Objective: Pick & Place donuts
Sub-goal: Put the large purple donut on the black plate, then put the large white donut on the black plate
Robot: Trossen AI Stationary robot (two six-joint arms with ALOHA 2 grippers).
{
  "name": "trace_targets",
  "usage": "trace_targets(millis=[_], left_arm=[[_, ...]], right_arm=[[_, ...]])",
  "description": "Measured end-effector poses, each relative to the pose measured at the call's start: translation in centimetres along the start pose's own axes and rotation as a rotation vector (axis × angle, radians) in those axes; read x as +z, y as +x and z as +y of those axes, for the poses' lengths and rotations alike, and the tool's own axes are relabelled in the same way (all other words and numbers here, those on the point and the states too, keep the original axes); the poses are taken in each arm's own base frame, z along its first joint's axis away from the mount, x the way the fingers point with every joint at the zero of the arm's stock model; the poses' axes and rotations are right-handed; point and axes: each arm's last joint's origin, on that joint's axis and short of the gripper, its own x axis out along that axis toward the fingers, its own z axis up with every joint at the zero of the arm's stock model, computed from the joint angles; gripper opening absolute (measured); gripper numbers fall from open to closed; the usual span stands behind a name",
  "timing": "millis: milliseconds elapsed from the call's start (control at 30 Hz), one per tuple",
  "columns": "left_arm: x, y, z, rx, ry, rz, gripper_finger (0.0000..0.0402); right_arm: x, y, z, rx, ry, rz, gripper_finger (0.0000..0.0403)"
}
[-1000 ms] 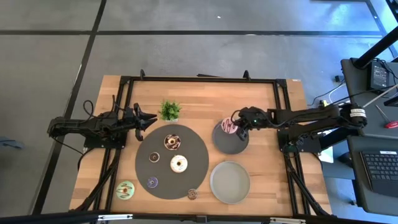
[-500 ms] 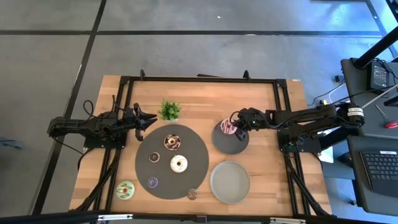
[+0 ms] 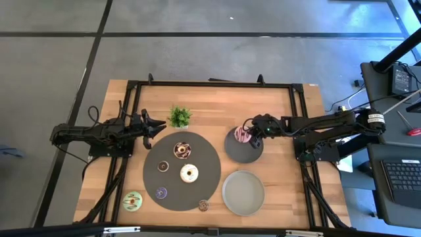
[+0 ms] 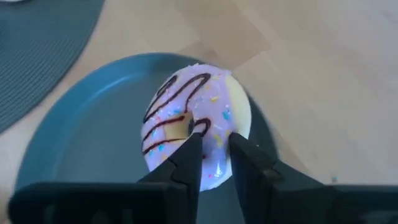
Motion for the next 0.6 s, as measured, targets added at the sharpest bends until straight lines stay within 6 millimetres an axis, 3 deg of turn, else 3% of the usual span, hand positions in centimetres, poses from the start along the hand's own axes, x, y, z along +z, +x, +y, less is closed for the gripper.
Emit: trace_targets(millis=[167,333,600], left_arm=[[0.0,0.0,0.0,0.000,0.000,0.000,0.0092],[0.0,0.0,0.0,0.000,0.000,0.000,0.0092],[0.0,0.0,0.0,0.000,0.000,0.000,0.0093]], right_arm=[[0.1,0.0,-0.3,-0.084,-0.002,-0.039,0.0114],[1.2,-0.5,0.2,-0.047,-0.077,-0.065,0.0126],[4.2,-2.3,4.8,0.385,-0.380,-0.261,0.0127]])
